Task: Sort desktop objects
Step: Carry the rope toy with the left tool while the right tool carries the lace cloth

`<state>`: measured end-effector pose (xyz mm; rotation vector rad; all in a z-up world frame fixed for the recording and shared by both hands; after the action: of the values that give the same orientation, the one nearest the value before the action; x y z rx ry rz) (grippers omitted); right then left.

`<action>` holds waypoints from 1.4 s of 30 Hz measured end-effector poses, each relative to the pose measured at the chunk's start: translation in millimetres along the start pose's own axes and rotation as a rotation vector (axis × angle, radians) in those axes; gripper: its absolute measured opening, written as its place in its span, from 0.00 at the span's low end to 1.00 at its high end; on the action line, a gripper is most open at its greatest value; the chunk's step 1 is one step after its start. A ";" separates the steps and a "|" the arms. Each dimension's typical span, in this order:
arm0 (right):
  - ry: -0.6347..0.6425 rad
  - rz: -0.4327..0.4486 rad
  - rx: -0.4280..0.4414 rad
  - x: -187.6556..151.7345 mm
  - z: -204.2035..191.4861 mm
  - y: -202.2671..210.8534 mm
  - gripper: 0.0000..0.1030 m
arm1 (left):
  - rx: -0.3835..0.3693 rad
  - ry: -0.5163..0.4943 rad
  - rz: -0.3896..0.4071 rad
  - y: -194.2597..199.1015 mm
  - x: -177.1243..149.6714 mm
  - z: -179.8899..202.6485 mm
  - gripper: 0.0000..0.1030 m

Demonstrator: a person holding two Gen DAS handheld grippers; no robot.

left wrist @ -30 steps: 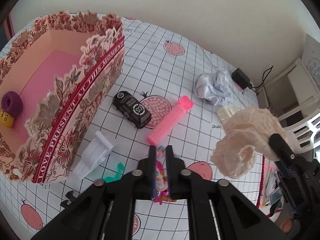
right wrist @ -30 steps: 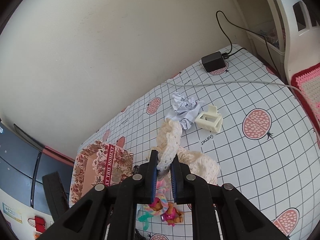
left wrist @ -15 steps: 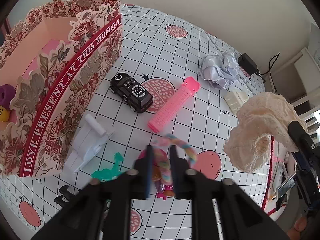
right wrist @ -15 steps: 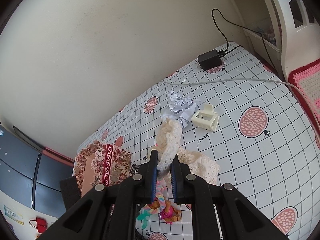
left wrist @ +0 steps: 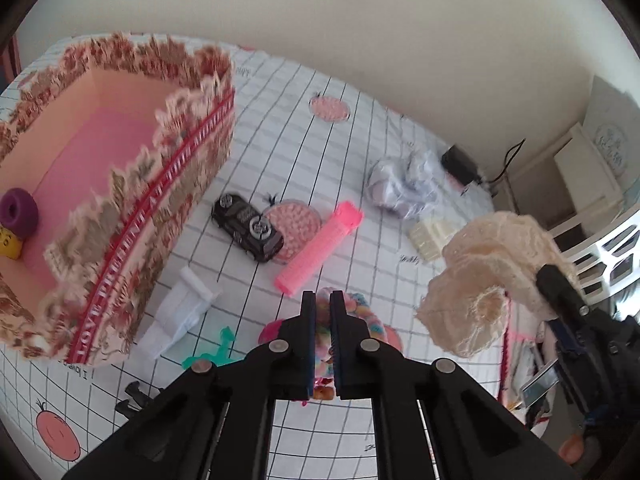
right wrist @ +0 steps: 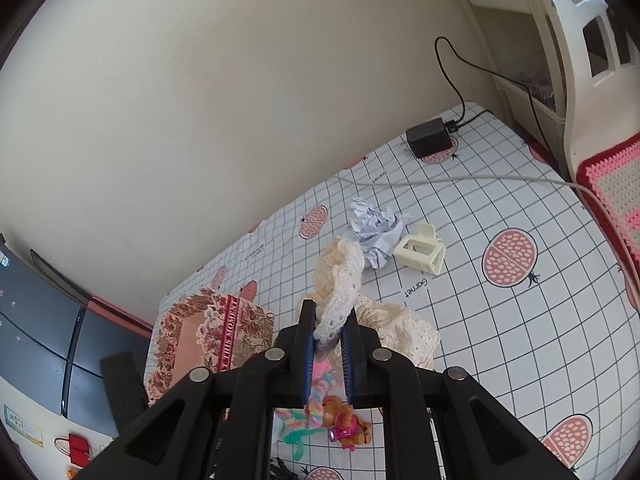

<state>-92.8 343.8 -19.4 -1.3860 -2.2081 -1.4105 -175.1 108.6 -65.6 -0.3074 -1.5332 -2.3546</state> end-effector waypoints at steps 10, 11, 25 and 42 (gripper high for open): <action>0.091 0.116 0.055 11.1 -45.7 43.2 0.13 | -0.091 0.007 0.221 86.7 21.7 -0.9 0.06; 0.100 0.123 0.063 11.4 -50.3 47.0 0.13 | -0.096 0.011 0.238 93.7 23.6 -3.7 0.06; 0.231 0.091 0.151 -7.7 -128.4 40.6 0.13 | -0.084 0.132 0.370 148.3 47.9 -82.6 0.06; 0.402 -0.015 0.290 -78.6 -234.7 -17.6 0.13 | -0.028 0.312 0.493 194.5 64.0 -199.3 0.06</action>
<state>-135.9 109.5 50.2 -0.9010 -2.0553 -1.1864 -163.6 -156.3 41.0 -0.2715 -1.1263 -1.9293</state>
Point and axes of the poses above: each gripper's, at about its wrist camera, not at the fingertips, and y roughly against the way its jaws point, z to its right, x to its top, the point moved 1 cm from there along -y, roughly the way its jaws point, and after that the axes turned 6 degrees about y, right-handed, at the moved point
